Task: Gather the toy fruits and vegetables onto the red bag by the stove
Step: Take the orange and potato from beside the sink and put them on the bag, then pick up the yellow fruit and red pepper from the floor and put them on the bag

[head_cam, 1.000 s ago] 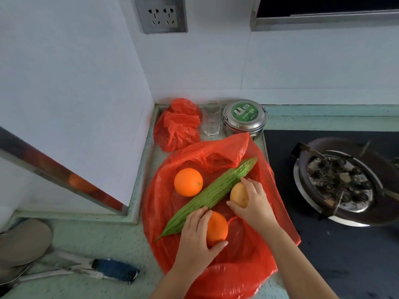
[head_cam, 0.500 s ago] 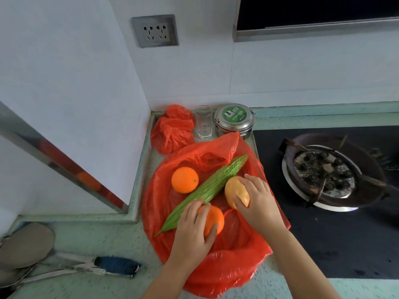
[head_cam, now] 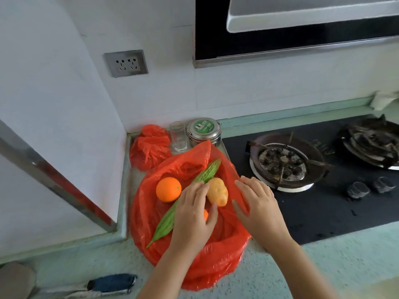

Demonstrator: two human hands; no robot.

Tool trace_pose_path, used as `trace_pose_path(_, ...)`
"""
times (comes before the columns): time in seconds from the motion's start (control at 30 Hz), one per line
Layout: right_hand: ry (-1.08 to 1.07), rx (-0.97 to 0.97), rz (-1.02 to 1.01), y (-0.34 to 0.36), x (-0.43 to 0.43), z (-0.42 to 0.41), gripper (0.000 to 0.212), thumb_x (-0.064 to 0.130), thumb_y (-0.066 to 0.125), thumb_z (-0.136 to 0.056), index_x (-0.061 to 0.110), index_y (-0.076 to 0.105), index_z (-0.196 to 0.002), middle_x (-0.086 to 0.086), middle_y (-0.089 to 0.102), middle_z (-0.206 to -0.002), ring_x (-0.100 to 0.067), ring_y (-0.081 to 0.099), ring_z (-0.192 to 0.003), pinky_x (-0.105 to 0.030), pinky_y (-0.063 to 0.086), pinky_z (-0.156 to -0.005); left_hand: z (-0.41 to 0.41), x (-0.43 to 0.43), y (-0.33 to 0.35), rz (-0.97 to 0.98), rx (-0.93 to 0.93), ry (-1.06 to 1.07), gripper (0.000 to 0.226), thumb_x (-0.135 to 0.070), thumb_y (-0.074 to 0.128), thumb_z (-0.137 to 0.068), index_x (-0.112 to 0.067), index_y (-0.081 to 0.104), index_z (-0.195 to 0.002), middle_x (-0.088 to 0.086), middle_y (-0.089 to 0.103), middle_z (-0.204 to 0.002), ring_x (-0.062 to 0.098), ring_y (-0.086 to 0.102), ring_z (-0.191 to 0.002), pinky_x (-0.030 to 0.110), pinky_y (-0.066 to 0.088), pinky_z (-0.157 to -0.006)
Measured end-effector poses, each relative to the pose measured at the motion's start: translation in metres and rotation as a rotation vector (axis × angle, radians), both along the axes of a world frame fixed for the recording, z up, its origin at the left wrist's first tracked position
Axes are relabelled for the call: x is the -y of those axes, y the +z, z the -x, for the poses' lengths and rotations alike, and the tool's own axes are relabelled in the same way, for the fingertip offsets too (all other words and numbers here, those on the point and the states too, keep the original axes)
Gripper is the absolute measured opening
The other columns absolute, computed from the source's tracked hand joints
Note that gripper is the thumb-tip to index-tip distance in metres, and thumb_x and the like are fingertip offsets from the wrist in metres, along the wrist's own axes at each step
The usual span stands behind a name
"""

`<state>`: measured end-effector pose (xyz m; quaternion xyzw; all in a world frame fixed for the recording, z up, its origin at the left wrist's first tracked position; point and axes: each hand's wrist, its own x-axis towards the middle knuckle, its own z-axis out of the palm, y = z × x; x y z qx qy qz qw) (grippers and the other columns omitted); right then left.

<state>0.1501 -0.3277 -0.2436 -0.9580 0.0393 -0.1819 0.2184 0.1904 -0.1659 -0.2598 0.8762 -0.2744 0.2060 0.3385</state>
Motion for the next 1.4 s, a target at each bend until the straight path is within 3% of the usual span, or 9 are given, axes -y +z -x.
trace_pose_path(0.13,-0.088,0.011,0.017,0.013,-0.001,0.026,0.045,0.038,0.047,-0.08,0.013,0.059,-0.116,-0.007,0.06,-0.121,-0.031,0.052,-0.115,-0.052,0.044,-0.093,0.013,0.002,0.006,-0.073,0.023,-0.083,0.036,-0.027,0.05,-0.086,-0.009,0.049,-0.117,0.01,0.056,-0.115,0.028,0.05,-0.112,0.041,0.045,-0.093)
trace_pose_path(0.4,-0.27,0.042,0.007,0.02,-0.007,0.091,0.043,0.02,0.072,-0.076,0.011,0.06,-0.116,-0.009,0.059,-0.122,-0.033,0.049,-0.119,-0.06,0.042,-0.092,0.053,0.005,0.011,-0.133,-0.002,-0.214,0.041,-0.034,0.044,-0.09,-0.008,0.055,-0.118,0.009,0.057,-0.117,0.024,0.047,-0.116,0.037,0.039,-0.097)
trace_pose_path(0.47,-0.293,0.043,-0.001,0.017,-0.011,0.108,0.042,0.02,0.071,-0.076,0.01,0.06,-0.116,-0.01,0.06,-0.121,-0.034,0.049,-0.118,-0.058,0.042,-0.092,0.063,0.003,0.008,-0.127,-0.013,-0.248,0.042,-0.035,0.044,-0.09,-0.008,0.055,-0.119,0.009,0.057,-0.121,0.026,0.046,-0.119,0.041,0.04,-0.098)
trace_pose_path(0.6,-0.385,0.007,0.026,0.01,-0.02,0.152,0.043,0.025,0.064,-0.078,0.013,0.058,-0.118,-0.008,0.058,-0.124,-0.03,0.046,-0.12,-0.051,0.041,-0.096,0.091,0.008,-0.003,-0.071,-0.015,-0.343,0.041,-0.032,0.045,-0.089,-0.007,0.054,-0.119,0.011,0.057,-0.121,0.026,0.043,-0.121,0.035,0.03,-0.102)
trace_pose_path(0.83,-0.605,-0.004,0.017,0.006,-0.014,0.237,0.04,0.026,0.061,-0.08,0.014,0.057,-0.118,-0.008,0.058,-0.124,-0.032,0.047,-0.119,-0.056,0.042,-0.093,0.152,0.04,-0.013,-0.078,-0.032,-0.558,0.04,-0.035,0.039,-0.091,-0.009,0.05,-0.119,0.013,0.058,-0.12,0.026,0.043,-0.118,0.04,0.035,-0.1)
trace_pose_path(0.97,-0.731,0.05,0.035,0.01,0.003,0.279,0.04,0.029,0.058,-0.079,0.012,0.058,-0.116,-0.009,0.06,-0.12,-0.033,0.049,-0.116,-0.052,0.043,-0.093,0.181,0.072,-0.007,-0.097,-0.008,-0.675,0.038,-0.035,0.04,-0.09,-0.011,0.047,-0.119,0.014,0.06,-0.118,0.03,0.049,-0.115,0.045,0.043,-0.095)
trace_pose_path(1.17,-0.911,0.073,0.019,0.005,0.05,0.353,0.04,0.028,0.06,-0.076,0.012,0.06,-0.113,-0.011,0.061,-0.118,-0.035,0.051,-0.113,-0.054,0.044,-0.09,0.242,0.14,0.003,-0.129,0.018,-0.828,0.047,-0.043,0.022,-0.096,-0.012,0.047,-0.12,0.012,0.06,-0.118,0.025,0.043,-0.117,0.044,0.04,-0.096)
trace_pose_path(1.4,-1.143,0.079,0.034,0.0,0.13,0.473,0.038,0.029,0.057,-0.076,0.01,0.061,-0.11,-0.013,0.062,-0.114,-0.037,0.055,-0.109,-0.056,0.045,-0.088,0.353,0.256,-0.001,-0.137,0.055,-1.072,0.041,-0.033,0.043,-0.085,-0.01,0.05,-0.118,0.013,0.061,-0.117,0.025,0.04,-0.117,0.036,0.03,-0.098)
